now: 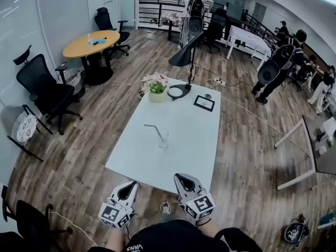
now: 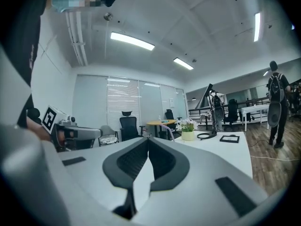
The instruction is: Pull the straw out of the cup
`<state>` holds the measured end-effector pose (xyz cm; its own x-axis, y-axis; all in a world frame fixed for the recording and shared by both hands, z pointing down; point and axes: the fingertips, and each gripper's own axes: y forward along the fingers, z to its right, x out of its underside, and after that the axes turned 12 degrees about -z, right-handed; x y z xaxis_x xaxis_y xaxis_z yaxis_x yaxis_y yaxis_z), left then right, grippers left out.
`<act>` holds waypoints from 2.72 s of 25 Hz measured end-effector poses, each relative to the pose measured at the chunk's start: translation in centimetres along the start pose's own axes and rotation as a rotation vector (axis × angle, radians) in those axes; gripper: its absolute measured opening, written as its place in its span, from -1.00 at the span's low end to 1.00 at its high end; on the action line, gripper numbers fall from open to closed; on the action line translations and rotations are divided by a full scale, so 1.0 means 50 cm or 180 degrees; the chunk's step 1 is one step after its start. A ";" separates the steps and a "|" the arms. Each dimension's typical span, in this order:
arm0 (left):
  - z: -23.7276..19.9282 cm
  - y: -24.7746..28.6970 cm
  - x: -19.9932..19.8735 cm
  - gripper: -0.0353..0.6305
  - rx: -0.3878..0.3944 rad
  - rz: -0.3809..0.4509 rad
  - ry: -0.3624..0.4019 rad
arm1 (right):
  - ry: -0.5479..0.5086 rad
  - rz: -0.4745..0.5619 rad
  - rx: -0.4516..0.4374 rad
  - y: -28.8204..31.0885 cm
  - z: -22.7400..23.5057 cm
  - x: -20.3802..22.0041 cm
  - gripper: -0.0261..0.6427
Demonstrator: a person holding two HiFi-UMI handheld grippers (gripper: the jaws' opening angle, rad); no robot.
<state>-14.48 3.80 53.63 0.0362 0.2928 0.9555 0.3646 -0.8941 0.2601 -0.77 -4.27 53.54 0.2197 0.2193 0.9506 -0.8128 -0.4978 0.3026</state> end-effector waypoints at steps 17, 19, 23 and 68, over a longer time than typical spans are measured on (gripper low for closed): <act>-0.057 0.235 -0.064 -0.85 -0.0084 -0.0149 0.0030 | 0.0060 0.0008 -0.0168 0.101 0.186 -0.026 -0.87; -0.057 0.250 -0.062 -0.85 -0.0071 -0.0192 0.0052 | 0.0100 0.0004 -0.0173 0.104 0.195 -0.023 -0.87; -0.072 0.278 -0.061 -0.86 -0.0022 -0.0236 0.0040 | 0.0136 -0.0023 -0.0125 0.118 0.215 -0.019 -0.87; -0.234 0.570 -0.068 -0.35 0.0760 -0.0535 0.0247 | 0.0441 -0.0108 0.0959 0.218 0.329 -0.074 -0.87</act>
<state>-15.12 -26.64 59.42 -0.1111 0.3948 0.9120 0.5683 -0.7276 0.3842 -1.55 -24.30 54.45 0.1517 0.3417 0.9275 -0.6055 -0.7095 0.3604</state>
